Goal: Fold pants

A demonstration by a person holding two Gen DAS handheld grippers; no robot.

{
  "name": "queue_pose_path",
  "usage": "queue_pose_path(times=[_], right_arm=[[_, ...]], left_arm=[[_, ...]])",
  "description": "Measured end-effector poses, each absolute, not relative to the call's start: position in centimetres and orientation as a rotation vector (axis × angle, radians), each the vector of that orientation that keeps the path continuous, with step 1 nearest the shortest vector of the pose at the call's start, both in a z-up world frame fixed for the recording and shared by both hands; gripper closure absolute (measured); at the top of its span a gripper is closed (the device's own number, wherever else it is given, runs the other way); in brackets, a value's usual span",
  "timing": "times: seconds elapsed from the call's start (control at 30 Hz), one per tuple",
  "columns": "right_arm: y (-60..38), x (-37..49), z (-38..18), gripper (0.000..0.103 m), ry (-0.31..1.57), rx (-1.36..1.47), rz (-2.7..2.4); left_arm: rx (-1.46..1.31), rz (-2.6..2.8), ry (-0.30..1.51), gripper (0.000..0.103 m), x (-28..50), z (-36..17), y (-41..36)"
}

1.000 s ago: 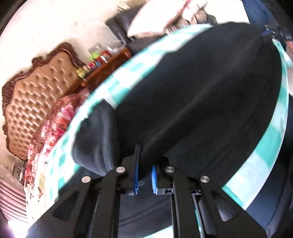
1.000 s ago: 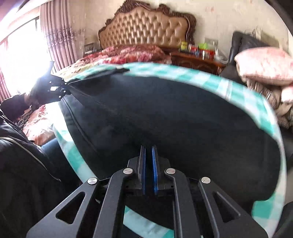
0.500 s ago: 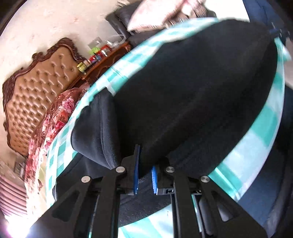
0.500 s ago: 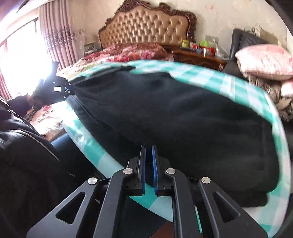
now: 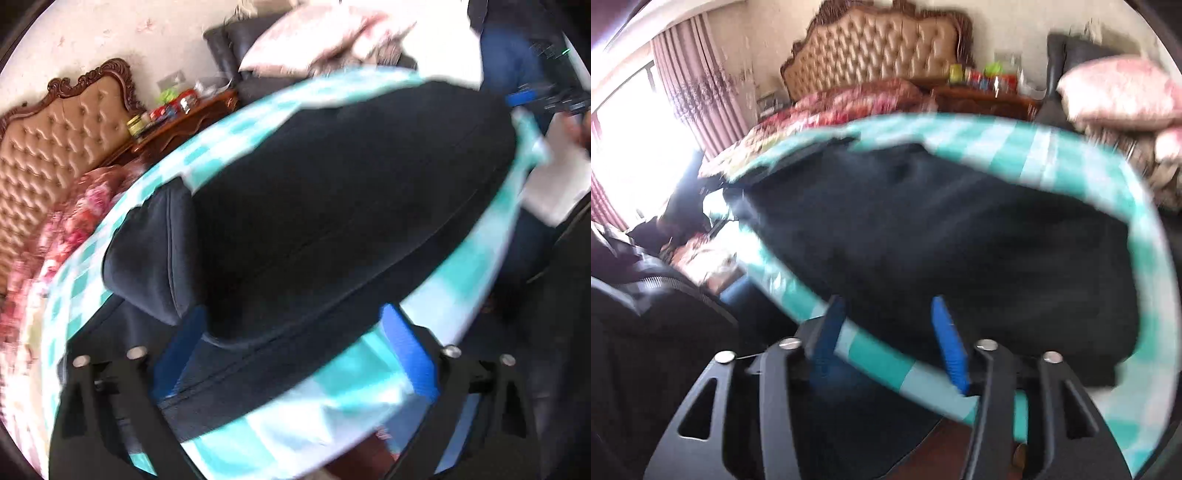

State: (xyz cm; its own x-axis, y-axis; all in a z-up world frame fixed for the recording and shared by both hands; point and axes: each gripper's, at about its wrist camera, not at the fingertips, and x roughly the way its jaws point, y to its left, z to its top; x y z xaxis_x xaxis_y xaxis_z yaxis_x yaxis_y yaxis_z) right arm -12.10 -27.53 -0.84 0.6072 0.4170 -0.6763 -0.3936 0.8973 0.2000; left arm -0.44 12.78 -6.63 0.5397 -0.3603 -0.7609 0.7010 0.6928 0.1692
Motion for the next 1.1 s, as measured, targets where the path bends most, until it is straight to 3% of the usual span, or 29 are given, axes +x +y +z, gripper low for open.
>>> queue_pose_path(times=[0.03, 0.1, 0.33, 0.5, 0.67, 0.73, 0.83, 0.87, 0.9, 0.93, 1.1], right_arm=[[-27.5, -11.5, 0.1, 0.022, 0.752, 0.021, 0.427], [-27.5, -10.0, 0.7, 0.013, 0.711, -0.008, 0.342], [-26.5, -2.1, -2.3, 0.013, 0.789, -0.021, 0.117], [-24.4, -0.1, -3.6, 0.014, 0.8, -0.034, 0.084], [-23.7, 0.1, -5.2, 0.014, 0.854, -0.067, 0.06], [-23.9, 0.2, -5.8, 0.013, 0.867, -0.059, 0.057], [-24.2, 0.2, -6.5, 0.013, 0.878, -0.056, 0.057], [-24.3, 0.3, -6.8, 0.013, 0.881, -0.05, 0.059], [-24.4, 0.3, -6.9, 0.013, 0.882, -0.044, 0.059], [-24.4, 0.4, -7.0, 0.013, 0.882, -0.04, 0.059], [-24.6, 0.2, -7.0, 0.013, 0.876, -0.03, 0.06]], left_arm=[[0.457, -0.681, 0.765, 0.005, -0.5, -5.7, 13.1], [0.348, -0.669, 0.734, 0.001, 0.1, -3.0, 14.0], [0.485, -0.222, 0.714, 0.001, 10.5, 0.7, 10.2], [0.486, -0.088, 0.913, 0.002, 22.7, -1.9, 6.1], [0.576, 0.057, 1.078, 0.005, 28.6, -7.9, 4.5], [0.581, 0.078, 1.124, 0.021, 29.3, -9.7, 5.0], [0.472, 0.039, 1.179, 0.062, 29.7, -11.1, 6.7], [0.46, 0.039, 1.195, 0.083, 29.7, -11.2, 7.2], [0.443, 0.023, 1.18, 0.09, 29.5, -11.0, 7.6], [0.423, 0.021, 1.164, 0.094, 29.1, -10.8, 8.1], [0.11, -0.047, 0.981, 0.095, 25.2, -4.6, 13.7]])
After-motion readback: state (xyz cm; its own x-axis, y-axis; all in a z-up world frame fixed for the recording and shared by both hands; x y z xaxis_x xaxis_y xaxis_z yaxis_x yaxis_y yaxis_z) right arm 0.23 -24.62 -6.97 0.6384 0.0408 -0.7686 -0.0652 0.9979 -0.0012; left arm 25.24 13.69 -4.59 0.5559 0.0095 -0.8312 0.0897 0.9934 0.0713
